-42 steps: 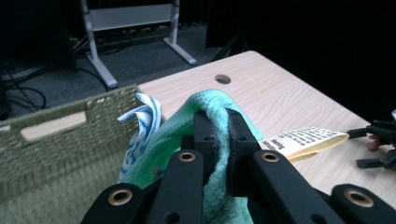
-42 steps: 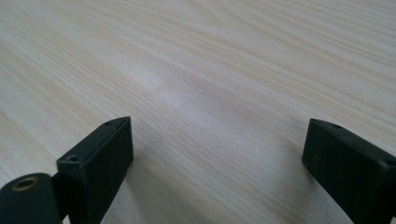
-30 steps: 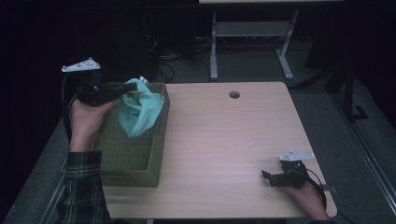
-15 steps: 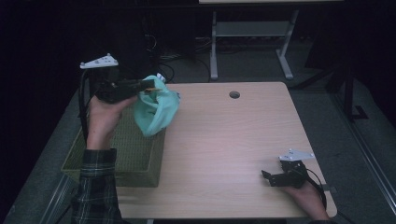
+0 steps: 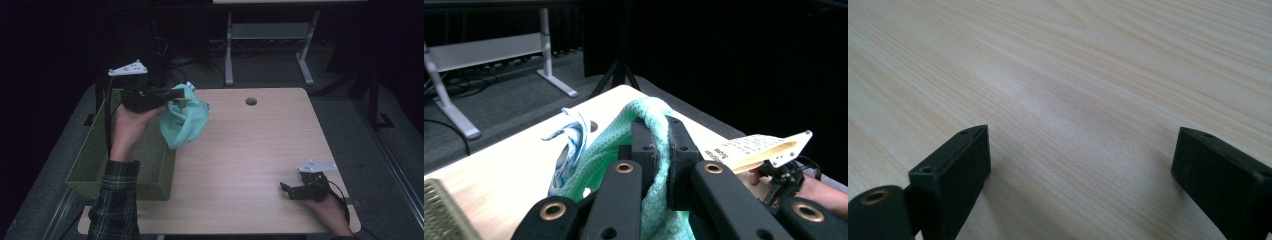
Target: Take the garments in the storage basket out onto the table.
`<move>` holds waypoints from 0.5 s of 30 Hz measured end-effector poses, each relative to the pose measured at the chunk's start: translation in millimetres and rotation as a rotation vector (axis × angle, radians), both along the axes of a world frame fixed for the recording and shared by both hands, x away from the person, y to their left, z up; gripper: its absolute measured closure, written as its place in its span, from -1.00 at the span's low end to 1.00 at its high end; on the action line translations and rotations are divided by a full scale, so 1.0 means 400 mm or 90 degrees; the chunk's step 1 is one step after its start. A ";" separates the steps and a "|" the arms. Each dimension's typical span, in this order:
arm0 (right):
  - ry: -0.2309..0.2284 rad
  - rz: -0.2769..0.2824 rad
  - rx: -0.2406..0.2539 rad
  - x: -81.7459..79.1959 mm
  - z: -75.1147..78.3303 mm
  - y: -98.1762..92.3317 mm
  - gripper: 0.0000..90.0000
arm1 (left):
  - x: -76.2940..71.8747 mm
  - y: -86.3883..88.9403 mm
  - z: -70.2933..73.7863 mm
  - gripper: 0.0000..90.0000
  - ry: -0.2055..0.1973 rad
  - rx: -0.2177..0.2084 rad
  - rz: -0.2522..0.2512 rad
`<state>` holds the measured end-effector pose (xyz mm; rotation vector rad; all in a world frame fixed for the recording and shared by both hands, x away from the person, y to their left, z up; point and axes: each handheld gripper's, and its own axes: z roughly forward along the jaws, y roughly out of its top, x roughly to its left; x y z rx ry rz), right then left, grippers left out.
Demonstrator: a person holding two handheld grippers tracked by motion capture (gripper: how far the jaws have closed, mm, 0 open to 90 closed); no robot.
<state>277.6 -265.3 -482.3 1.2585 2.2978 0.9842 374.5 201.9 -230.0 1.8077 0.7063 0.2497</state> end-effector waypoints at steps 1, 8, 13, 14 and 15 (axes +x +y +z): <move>0.000 0.000 0.000 0.000 0.000 0.000 -0.81 | 0.001 -0.007 -0.003 0.89 0.002 0.001 -0.003; 0.000 0.000 0.000 0.000 0.000 0.000 -0.81 | 0.003 -0.060 -0.029 0.89 0.005 0.000 -0.031; 0.000 0.000 0.000 0.000 0.000 0.000 -0.81 | 0.008 -0.102 -0.063 0.89 0.017 0.008 -0.054; 0.000 0.000 0.000 0.000 0.000 0.000 -0.81 | 0.010 -0.110 -0.071 0.89 0.021 0.009 -0.059; 0.000 0.000 0.000 0.000 0.000 0.000 -0.81 | 0.011 -0.119 -0.079 0.89 0.024 0.012 -0.063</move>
